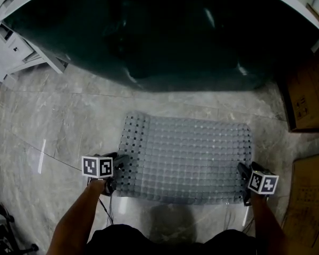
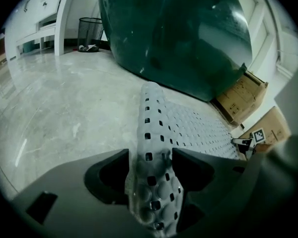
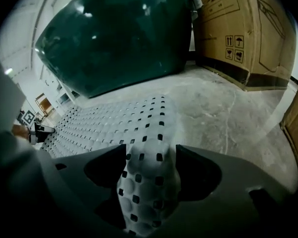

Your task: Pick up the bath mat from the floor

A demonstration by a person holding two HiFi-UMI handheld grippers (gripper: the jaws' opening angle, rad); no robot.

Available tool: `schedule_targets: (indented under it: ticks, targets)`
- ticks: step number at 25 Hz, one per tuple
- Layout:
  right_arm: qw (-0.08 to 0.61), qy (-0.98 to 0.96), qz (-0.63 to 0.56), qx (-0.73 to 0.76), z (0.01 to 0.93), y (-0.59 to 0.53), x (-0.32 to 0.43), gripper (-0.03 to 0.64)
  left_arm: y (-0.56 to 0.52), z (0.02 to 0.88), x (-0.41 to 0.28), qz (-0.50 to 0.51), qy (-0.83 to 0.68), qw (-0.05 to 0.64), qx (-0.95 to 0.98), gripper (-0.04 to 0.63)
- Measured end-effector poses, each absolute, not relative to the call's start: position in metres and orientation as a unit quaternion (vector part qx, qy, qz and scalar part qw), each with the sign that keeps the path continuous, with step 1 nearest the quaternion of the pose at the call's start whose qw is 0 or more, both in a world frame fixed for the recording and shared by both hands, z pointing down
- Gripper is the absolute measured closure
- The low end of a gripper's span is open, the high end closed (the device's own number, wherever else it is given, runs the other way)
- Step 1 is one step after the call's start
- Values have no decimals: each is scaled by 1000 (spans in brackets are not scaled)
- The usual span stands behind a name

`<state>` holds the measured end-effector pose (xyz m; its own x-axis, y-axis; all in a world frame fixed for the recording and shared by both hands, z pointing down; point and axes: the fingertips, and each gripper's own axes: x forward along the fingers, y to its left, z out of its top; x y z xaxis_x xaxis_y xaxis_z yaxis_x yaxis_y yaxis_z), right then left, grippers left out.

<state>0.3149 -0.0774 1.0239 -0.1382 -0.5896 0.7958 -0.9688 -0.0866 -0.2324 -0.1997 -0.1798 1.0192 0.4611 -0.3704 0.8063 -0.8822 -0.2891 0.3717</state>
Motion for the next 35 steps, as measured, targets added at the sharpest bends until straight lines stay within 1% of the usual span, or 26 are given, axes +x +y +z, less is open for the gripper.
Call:
schedule_targets:
  ticks: [3,9,12,15,21,24,30,35]
  targets:
    - [230,-628,411,619,1031,-75,314,319,-178,1022,-197,302,-415,428,744,340]
    - [228,-634,408,615,1030,-75,309,359,-179,1019,-193,299,-415,413,754,408]
    - [236,-646,396,609,1025,-76,302,417,-178,1014,-189,295,-412,406,760,442]
    - [238,-655,385,605,1018,-77,296,459,-177,1005,-183,292,-406,395,771,474]
    - [211,-679,367,599,992,-81,282,552,-176,980,-170,277,-394,370,795,511]
    - [193,-694,356,595,975,-80,277,560,-180,958,-166,264,-404,347,804,518]
    - [154,-721,337,586,937,-81,265,563,-173,939,-154,240,-387,353,817,525]
    - [135,-737,328,576,911,-80,254,565,-171,908,-151,232,-394,330,826,528]
